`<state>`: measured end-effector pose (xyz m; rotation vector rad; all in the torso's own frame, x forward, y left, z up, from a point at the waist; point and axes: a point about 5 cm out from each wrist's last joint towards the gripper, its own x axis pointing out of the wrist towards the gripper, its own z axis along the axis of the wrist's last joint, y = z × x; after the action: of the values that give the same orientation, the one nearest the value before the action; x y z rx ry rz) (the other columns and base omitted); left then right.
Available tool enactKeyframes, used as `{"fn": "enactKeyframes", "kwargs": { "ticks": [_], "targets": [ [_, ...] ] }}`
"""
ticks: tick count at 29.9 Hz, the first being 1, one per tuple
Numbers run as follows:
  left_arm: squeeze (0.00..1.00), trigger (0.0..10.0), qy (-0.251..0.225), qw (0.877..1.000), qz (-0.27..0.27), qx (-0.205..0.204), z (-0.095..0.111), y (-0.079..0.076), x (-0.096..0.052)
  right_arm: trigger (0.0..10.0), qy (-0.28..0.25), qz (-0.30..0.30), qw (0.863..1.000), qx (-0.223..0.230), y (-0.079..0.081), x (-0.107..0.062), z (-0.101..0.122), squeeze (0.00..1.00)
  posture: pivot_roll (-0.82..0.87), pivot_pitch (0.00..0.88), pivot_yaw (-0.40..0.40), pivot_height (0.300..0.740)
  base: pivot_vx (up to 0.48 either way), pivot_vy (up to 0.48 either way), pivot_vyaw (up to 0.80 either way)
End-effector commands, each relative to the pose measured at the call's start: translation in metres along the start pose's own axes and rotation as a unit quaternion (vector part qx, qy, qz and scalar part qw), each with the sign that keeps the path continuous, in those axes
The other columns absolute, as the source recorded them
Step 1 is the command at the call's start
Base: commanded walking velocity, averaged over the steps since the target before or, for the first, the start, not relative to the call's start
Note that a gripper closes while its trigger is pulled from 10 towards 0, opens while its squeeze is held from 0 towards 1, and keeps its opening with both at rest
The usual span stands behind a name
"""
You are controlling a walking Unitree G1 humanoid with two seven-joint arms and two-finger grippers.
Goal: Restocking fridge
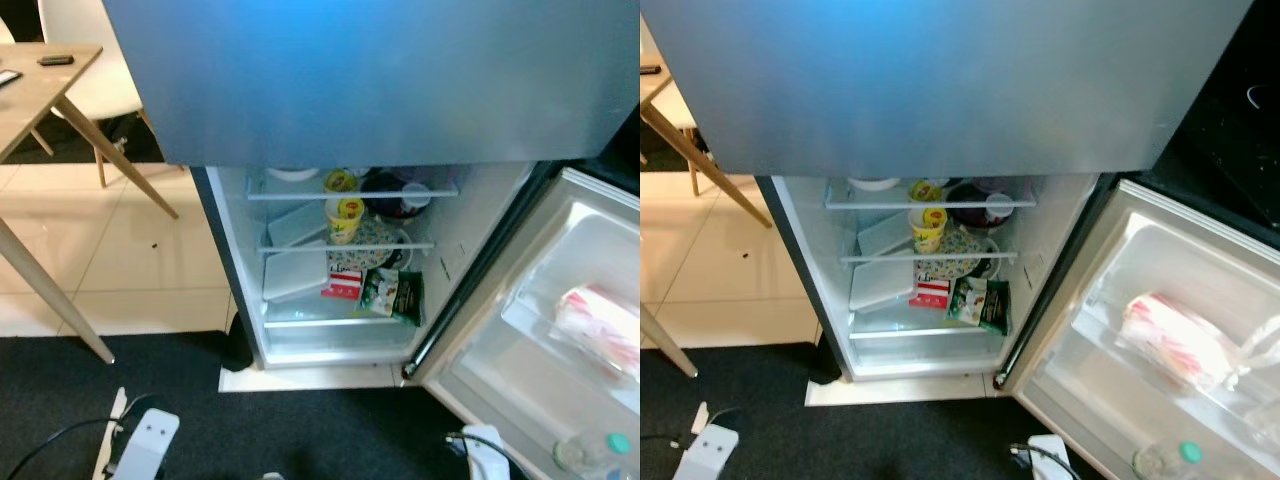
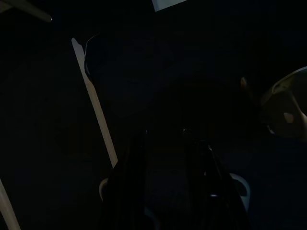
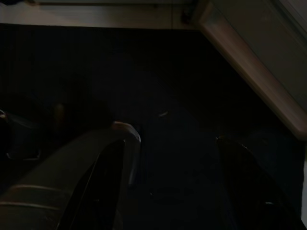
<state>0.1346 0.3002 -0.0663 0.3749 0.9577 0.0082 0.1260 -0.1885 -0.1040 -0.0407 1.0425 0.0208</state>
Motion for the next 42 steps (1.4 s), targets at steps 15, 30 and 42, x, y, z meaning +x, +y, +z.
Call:
{"fn": "enactKeyframes", "kwargs": {
  "ticks": [15, 30, 42],
  "targets": [
    [0.29, 10.0, 0.01, 1.0, 0.0, 0.002, -0.0052, 0.0015, -0.0017, 10.0, -0.007, -0.005, 1.0, -0.009, -0.001, -0.0003, 0.0009, 0.0, 0.02, 0.059, -0.023, 0.74, 0.0, 0.0, 0.5],
    [0.3, 10.0, 0.01, 1.0, 0.001, 0.003, -0.0048, 0.0017, -0.0015, 10.0, -0.011, -0.006, 1.0, -0.014, -0.0004, 0.0001, 0.0027, 0.0, 0.02, 0.06, -0.023, 0.74, 0.0, 0.0, 0.8],
    [0.3, 10.0, 0.01, 1.0, 0.001, 0.002, -0.005, 0.0017, -0.0016, 10.0, -0.01, -0.004, 1.0, -0.015, 0.0007, 0.0, 0.0021, 0.0, 0.02, 0.06, -0.025, 0.74, 0.0, 0.0, 0.8]
  ]
}}
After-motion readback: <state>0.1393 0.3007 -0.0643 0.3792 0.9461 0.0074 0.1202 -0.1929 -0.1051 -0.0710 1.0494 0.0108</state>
